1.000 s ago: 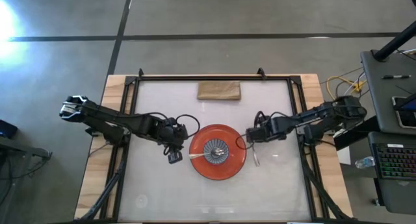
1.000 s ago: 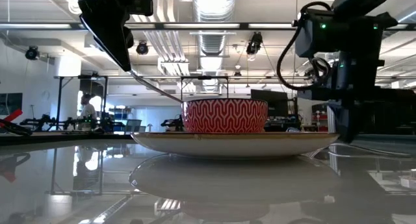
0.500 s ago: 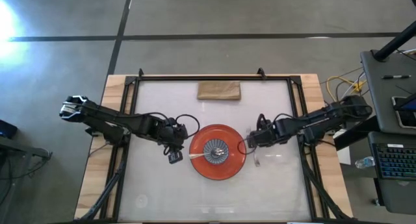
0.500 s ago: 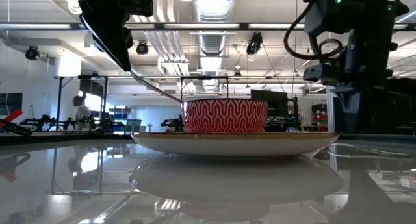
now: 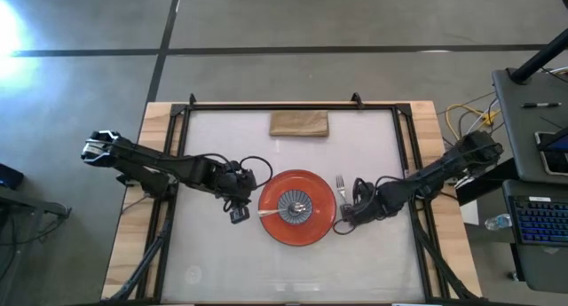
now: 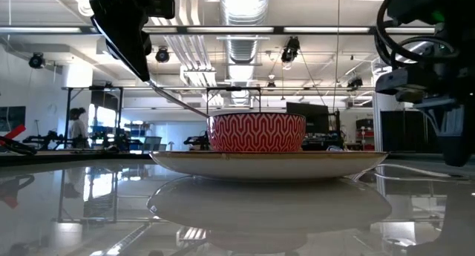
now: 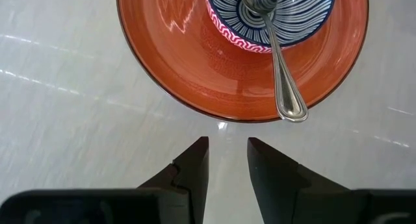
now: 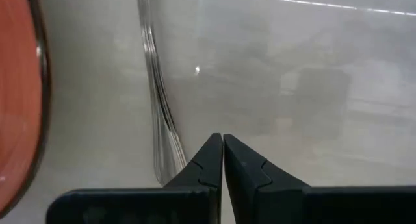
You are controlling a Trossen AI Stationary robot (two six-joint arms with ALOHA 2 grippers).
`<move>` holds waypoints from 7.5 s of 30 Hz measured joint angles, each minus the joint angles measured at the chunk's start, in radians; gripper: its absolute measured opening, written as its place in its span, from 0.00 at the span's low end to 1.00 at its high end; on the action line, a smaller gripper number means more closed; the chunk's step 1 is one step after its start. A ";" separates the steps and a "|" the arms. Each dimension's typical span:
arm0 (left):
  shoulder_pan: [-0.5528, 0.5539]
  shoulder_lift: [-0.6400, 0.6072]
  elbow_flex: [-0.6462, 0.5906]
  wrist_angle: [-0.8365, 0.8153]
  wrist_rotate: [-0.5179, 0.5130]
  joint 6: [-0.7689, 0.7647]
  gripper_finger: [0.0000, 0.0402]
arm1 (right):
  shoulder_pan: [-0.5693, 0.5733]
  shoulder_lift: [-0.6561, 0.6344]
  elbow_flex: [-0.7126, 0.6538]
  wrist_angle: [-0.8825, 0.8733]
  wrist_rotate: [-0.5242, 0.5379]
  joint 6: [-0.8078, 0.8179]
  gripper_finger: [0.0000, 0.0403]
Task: Set table place
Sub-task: Move the fork from the middle right to the right side of the orange plate, then return to Home Position
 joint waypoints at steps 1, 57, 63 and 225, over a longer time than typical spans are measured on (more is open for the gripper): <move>0.000 0.000 0.000 0.000 0.000 0.000 0.23 | 0.006 0.004 0.000 0.005 0.001 0.008 0.02; 0.000 0.000 0.000 -0.001 0.001 0.003 0.23 | 0.031 0.121 0.085 0.169 0.034 0.005 0.02; 0.000 0.000 0.000 -0.001 0.001 0.003 0.23 | 0.035 0.121 0.085 0.162 0.034 -0.009 0.02; 0.192 -1.100 -1.066 1.032 0.214 0.001 0.23 | -0.492 -1.378 -0.703 0.997 -0.272 -1.448 0.02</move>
